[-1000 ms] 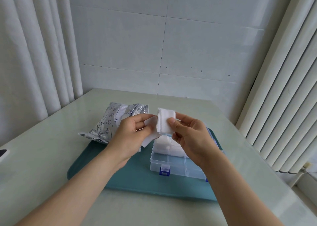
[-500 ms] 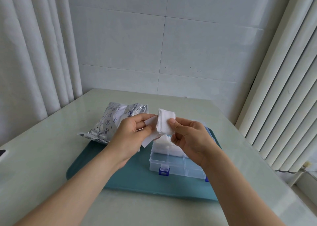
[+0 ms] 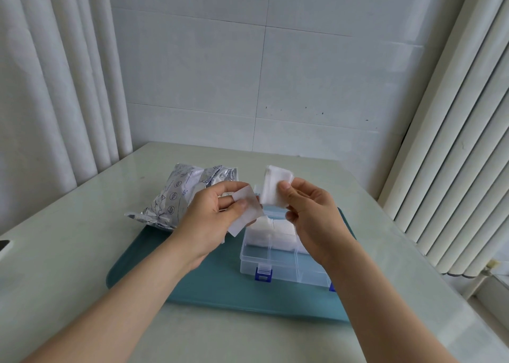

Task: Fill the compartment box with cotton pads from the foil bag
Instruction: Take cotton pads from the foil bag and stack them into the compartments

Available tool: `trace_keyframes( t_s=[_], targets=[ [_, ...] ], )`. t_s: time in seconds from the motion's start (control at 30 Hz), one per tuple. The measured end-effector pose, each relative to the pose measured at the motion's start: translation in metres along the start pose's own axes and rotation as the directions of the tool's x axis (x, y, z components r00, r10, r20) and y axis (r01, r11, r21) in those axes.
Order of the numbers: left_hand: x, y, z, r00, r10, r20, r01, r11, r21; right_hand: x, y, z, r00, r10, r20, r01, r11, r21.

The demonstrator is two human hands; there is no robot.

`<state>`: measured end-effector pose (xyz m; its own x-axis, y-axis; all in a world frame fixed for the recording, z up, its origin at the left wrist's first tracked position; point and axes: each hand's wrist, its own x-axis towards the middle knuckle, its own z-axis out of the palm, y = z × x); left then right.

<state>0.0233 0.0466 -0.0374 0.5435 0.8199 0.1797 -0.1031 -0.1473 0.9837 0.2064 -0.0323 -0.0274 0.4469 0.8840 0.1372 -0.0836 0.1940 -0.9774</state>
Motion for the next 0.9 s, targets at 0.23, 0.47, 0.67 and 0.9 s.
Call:
trace_keyframes(
  t_s=[0.23, 0.47, 0.67, 0.9],
  targets=[
    [0.001, 0.000, 0.000, 1.000, 0.016, -0.026, -0.014, 0.996, 0.092, -0.006, -0.002, 0.002, 0.978, -0.072, 0.198, 0.103, 0.983, -0.152],
    [0.001, 0.001, 0.001, 1.000, 0.001, -0.020, -0.001, 1.000, 0.010, -0.004, 0.004, 0.008, 0.974, -0.144, 0.176, 0.186, 0.950, -0.251],
    [0.001, 0.001, 0.000, 1.000, 0.010, 0.016, -0.011, 0.999, 0.043, -0.004, 0.005, 0.009, 0.946, -0.239, 0.217, 0.301, 0.897, -0.324],
    [0.000, 0.003, -0.001, 0.998, 0.031, 0.047, -0.037, 0.990, 0.134, -0.004, 0.005, 0.009, 0.956, -0.244, 0.162, 0.288, 0.885, -0.365]
  ],
)
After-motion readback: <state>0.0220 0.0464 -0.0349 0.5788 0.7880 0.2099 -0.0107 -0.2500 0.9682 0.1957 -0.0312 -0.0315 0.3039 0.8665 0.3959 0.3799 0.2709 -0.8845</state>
